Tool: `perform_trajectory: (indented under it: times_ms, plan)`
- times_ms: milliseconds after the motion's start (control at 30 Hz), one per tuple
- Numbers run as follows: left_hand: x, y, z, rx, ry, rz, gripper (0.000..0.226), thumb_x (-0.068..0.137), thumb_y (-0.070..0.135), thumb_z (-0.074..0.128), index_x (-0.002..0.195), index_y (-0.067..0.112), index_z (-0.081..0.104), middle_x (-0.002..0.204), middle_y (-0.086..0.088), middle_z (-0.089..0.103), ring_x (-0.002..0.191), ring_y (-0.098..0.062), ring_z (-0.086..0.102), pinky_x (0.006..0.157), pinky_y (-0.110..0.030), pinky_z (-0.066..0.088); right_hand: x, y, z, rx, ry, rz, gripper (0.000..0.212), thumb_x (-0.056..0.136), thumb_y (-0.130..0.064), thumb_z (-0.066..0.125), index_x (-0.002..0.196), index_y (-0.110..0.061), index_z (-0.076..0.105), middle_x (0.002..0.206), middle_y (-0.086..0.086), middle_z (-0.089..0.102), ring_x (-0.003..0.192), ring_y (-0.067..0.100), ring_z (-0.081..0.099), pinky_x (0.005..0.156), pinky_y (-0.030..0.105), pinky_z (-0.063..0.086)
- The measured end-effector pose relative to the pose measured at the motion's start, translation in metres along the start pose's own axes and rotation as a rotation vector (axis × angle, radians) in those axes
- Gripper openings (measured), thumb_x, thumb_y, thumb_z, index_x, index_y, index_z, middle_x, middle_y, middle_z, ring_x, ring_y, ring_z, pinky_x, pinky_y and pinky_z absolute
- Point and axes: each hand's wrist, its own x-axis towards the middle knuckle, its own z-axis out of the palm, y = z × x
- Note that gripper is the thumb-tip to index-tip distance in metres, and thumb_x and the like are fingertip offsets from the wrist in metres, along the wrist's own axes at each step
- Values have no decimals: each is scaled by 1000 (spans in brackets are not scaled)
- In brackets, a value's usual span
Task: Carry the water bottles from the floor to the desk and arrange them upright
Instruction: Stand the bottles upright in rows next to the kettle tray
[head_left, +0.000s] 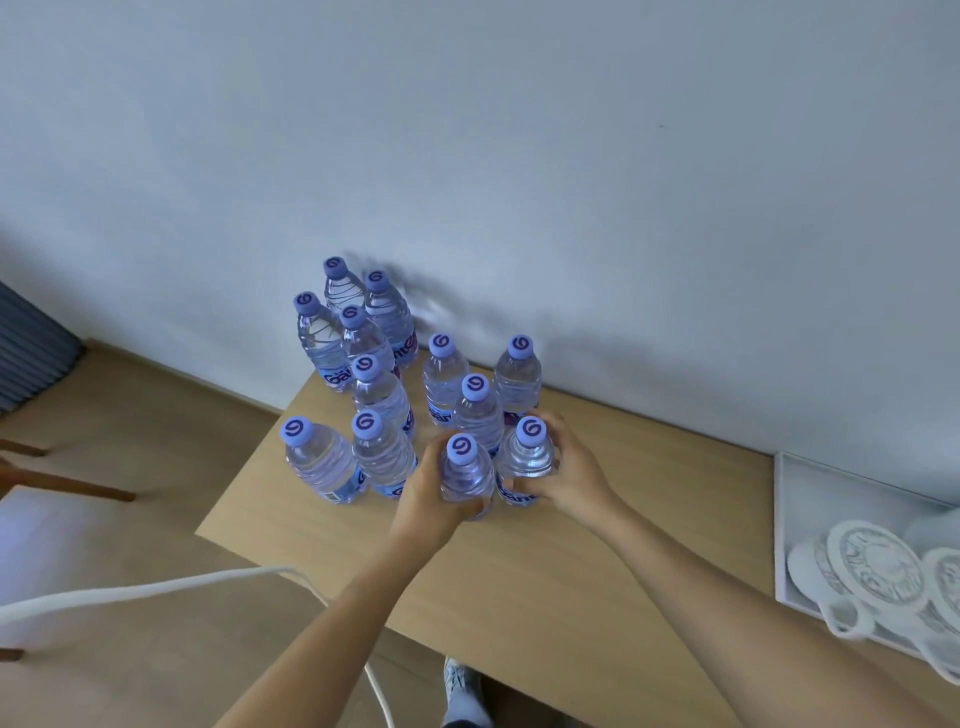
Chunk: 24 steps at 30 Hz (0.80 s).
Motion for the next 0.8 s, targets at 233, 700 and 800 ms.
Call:
perform_trajectory:
  times_ms: [233, 700, 800]
  plan:
    - [-32, 3, 3, 81, 194, 32, 87, 66, 11, 86, 136, 28, 38, 133, 13, 46, 122, 3, 41, 100, -19, 33, -10, -1, -13, 32, 69, 12, 63, 54, -22, 92, 103, -45, 59, 97, -24, 70, 90, -2, 66, 79, 18, 52]
    - [-27, 117, 19, -69, -175, 299, 105, 56, 47, 87, 144, 38, 31, 146, 14, 41, 133, 5, 38, 105, -15, 37, -51, -102, -129, 276, 80, -118, 40, 67, -30, 85, 103, -25, 71, 96, -3, 76, 89, 13, 73, 69, 24, 56]
    - [-22, 132, 34, -132, -405, 216, 117, 51, 43, 92, 146, 39, 25, 148, 9, 41, 134, -2, 42, 110, -28, 39, -61, -120, -147, 293, 112, -146, 31, 75, -27, 82, 104, -26, 72, 97, -3, 76, 90, 13, 72, 71, 25, 55]
